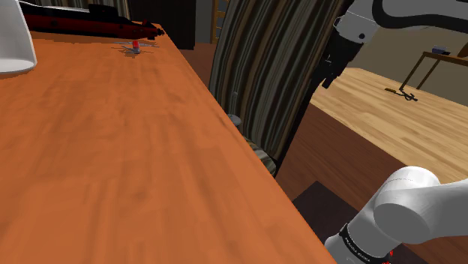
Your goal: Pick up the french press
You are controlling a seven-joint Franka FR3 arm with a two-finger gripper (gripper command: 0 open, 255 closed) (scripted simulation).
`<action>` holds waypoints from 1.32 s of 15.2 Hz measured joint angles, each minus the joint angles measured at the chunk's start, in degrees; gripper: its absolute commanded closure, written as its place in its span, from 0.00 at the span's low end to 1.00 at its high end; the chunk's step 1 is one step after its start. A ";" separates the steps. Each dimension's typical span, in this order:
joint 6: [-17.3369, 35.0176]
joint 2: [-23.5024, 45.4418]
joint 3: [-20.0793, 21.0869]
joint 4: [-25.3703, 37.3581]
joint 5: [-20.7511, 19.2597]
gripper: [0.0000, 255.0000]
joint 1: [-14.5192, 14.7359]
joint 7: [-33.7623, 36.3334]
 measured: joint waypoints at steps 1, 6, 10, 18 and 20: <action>0.00 0.00 0.00 0.00 0.00 0.00 0.00 0.00; 5.37 1.68 6.91 -3.23 0.96 0.00 -0.64 10.01; 10.41 5.16 13.54 -4.62 1.08 0.00 -1.69 20.07; 18.38 19.19 27.56 -0.20 -3.16 0.00 -6.23 42.19; 19.52 23.51 31.11 1.81 -5.63 0.00 -7.66 48.40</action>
